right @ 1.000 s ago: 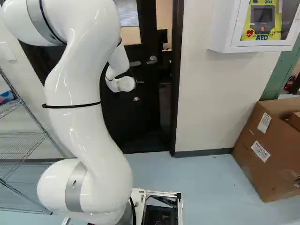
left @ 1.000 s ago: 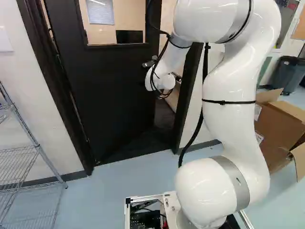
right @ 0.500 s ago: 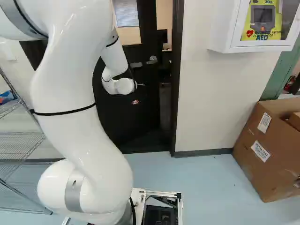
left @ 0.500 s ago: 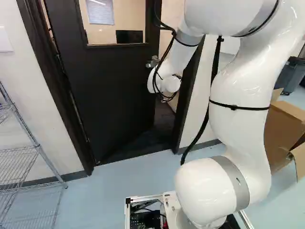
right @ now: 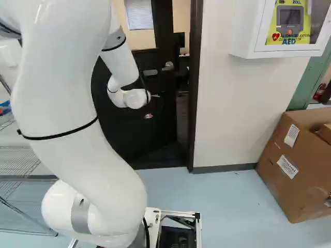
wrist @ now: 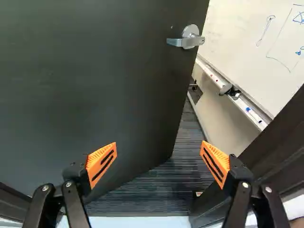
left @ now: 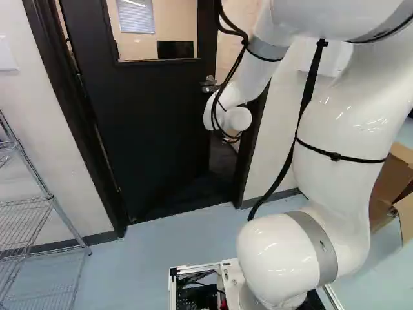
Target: Open the door and move inside
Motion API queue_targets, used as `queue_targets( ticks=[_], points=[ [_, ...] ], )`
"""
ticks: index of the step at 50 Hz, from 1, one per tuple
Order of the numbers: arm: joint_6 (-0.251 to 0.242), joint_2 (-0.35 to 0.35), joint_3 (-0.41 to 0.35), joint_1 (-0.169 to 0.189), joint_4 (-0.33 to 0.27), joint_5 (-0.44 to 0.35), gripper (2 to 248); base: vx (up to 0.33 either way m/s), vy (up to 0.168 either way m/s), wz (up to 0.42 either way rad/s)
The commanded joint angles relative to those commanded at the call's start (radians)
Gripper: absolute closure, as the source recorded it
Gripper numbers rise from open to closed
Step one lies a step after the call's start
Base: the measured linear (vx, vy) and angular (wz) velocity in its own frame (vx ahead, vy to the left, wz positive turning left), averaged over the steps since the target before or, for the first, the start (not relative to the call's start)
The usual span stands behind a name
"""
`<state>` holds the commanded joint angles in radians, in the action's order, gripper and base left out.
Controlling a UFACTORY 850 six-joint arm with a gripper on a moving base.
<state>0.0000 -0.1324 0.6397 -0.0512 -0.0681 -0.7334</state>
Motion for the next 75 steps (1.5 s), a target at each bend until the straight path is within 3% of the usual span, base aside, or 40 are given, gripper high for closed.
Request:
queue_targets(
  ticks=[28,56,75],
  points=[
    [0.000,0.146,-0.153,0.018,-0.081,-0.102,3,0.000,0.000,0.000],
    [0.000,0.303,-0.303,0.039,-0.097,-0.111,3,0.000,0.000,0.000],
    [0.000,0.324,-0.322,0.041,-0.097,-0.111,3,0.000,0.000,0.000]
  ],
)
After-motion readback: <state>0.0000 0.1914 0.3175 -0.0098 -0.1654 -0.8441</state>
